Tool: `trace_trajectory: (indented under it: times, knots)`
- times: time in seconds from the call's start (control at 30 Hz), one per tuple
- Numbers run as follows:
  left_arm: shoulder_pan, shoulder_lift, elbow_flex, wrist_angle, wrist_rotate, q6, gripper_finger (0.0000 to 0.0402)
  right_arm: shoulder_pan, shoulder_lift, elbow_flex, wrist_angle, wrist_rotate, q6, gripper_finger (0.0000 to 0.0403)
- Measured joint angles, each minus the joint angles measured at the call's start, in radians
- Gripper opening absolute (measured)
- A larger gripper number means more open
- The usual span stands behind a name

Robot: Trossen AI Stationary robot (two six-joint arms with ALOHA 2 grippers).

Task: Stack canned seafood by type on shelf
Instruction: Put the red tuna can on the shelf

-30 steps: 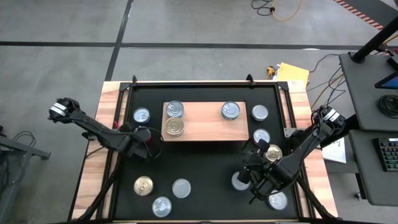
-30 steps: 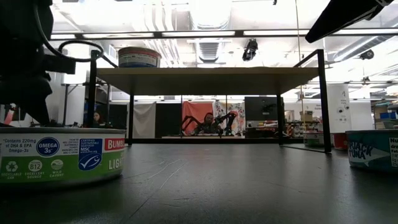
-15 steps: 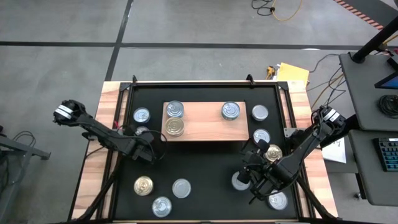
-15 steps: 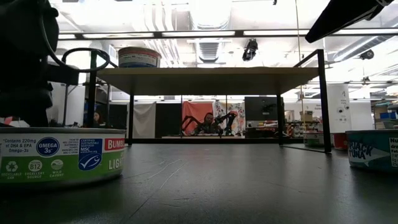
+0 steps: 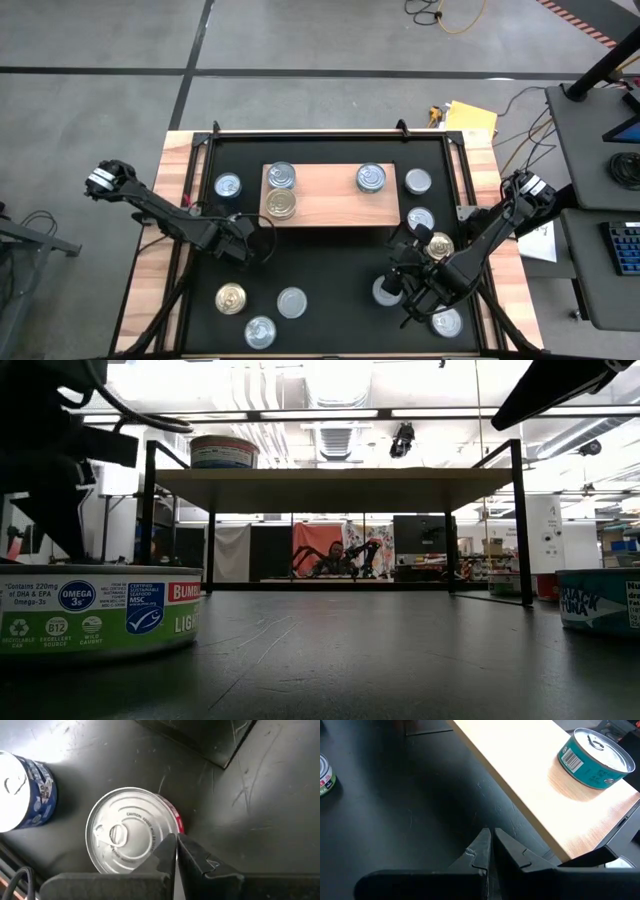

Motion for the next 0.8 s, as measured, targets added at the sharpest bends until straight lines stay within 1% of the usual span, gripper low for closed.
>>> trace_trajectory:
  times: [0.17, 0.3, 0.43, 0.5, 0.67, 0.8]
  knots:
    - [-0.001, 0.000, -0.049, -0.006, -0.011, -0.009, 0.0000, 0.000, 0.000, -0.005, 0.002, 0.000, 0.003, 0.0013]
    - [-0.002, 0.000, -0.102, 0.054, -0.015, -0.010, 0.0000, 0.000, 0.000, -0.006, 0.002, -0.001, 0.003, 0.0013]
    - [-0.008, -0.003, -0.107, 0.087, 0.001, -0.011, 0.0000, 0.000, 0.000, -0.006, 0.002, -0.002, 0.003, 0.0013]
    - [-0.022, -0.002, -0.095, 0.099, 0.025, -0.009, 0.0000, 0.000, 0.000, -0.006, 0.002, -0.006, 0.003, 0.0013]
    - [-0.059, -0.001, -0.067, 0.106, 0.123, 0.001, 0.0000, 0.000, 0.000, -0.006, 0.003, -0.008, 0.003, 0.0013]
    - [-0.103, 0.000, -0.050, 0.139, 0.165, 0.001, 0.0000, 0.000, 0.000, -0.006, 0.003, -0.008, 0.003, 0.0013]
